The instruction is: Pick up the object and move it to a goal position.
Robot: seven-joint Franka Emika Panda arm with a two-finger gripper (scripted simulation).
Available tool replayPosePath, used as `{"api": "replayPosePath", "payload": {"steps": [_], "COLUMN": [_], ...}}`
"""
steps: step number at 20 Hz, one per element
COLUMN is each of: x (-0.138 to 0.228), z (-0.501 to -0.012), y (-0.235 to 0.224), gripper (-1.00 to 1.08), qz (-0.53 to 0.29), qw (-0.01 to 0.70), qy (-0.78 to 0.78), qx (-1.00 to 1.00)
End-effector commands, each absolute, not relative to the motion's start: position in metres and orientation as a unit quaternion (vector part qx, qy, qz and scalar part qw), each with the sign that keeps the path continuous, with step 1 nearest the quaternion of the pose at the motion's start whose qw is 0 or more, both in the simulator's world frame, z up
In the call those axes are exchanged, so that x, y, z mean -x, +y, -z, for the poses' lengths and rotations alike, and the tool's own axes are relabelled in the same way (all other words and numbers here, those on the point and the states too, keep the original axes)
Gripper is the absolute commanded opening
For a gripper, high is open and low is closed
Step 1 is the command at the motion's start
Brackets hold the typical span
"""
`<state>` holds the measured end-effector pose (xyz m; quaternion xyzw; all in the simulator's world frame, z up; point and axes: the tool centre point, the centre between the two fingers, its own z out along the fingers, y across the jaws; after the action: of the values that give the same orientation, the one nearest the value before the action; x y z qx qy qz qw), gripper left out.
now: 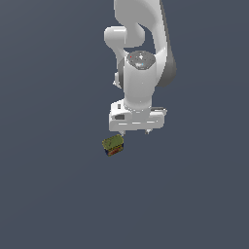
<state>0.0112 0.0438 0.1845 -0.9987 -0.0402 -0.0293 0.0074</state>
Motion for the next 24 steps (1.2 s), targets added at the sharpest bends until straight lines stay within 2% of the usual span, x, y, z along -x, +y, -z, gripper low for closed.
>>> {"api": "replayPosePath", "payload": {"steps": [1,12,24], "x": [-0.011,-0.009,-0.005], "z": [-0.184,-0.172,-0.148], "y": [0.043,0.03,0.001], "gripper": [1.0,1.0,1.0], "qz": [0.029,0.023,0.012], "qw": [0.008,0.01,0.011], "qy": [-0.035,0.047,0.227], "qx": [0.999,0.999,0.974]}}
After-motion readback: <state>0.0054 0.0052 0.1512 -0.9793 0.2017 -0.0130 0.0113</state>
